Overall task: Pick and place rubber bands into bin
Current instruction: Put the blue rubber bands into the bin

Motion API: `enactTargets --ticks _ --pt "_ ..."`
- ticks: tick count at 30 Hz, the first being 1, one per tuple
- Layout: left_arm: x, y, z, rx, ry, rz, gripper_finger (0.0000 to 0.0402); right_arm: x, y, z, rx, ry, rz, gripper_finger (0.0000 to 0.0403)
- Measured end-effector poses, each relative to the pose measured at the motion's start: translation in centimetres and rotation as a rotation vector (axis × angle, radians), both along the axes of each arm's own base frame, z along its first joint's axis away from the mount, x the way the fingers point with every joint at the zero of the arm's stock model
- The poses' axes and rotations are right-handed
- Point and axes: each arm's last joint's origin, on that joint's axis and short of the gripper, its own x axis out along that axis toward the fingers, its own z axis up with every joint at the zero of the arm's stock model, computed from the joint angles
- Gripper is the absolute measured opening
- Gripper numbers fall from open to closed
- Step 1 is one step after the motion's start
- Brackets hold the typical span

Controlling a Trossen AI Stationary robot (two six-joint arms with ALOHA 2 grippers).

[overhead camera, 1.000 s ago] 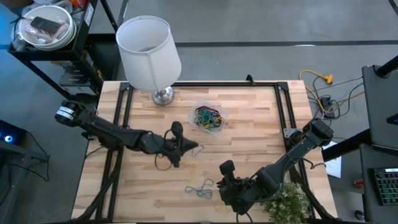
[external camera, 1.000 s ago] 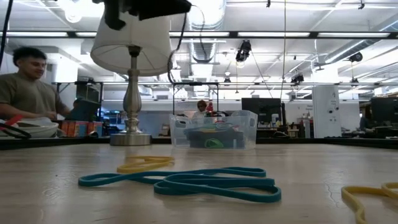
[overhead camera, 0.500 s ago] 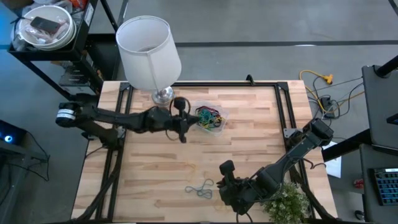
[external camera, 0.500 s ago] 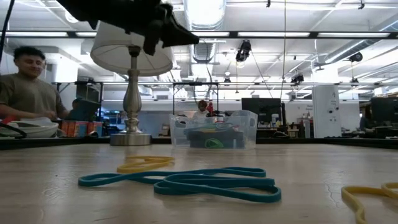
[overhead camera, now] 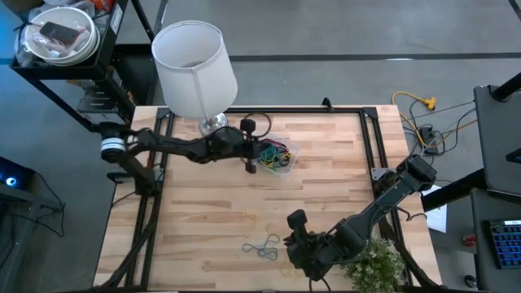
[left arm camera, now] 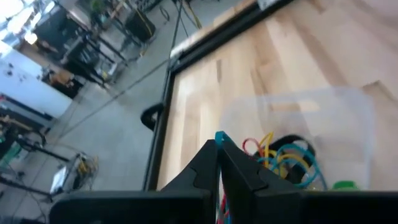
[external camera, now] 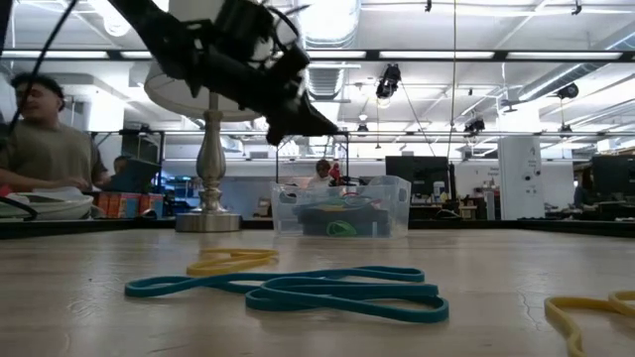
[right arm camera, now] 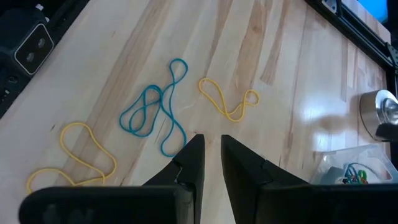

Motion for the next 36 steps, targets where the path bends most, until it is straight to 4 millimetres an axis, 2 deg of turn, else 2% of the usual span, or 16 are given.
enactTargets --ticks 6,14,17,23,27,31,36 --pt "1.5 0.7 -1.7 -0.014 0.05 0.011 0.0 0.0 0.0 0.0 -0.001 0.001 0.0 0.0047" --pt "1.8 1.2 -1.6 -0.086 0.05 0.103 0.0002 0.0 0.0 0.0 -0.001 0.001 0.0 0.0047" --pt "1.9 1.5 -1.2 -0.12 0.083 0.126 0.0022 0.0 0.0 0.0 0.0 0.001 0.0 0.0047" --pt "1.9 1.6 -1.1 -0.13 0.122 0.131 0.0087 0.0 0.0 0.0 0.0 0.001 0.0 0.0047" --pt "1.7 1.5 -0.4 -0.126 0.105 0.13 0.0121 0.0 0.0 0.0 0.001 0.001 -0.002 0.0047" --pt "1.1 0.9 0.6 -0.126 0.106 0.117 0.0135 0.0 0.0 0.0 0.003 0.0 -0.002 0.0047" --pt "-0.8 -1.4 2.5 -0.154 0.158 0.072 0.0137 0.1 0.1 -0.3 0.01 -0.01 -0.002 0.0047"
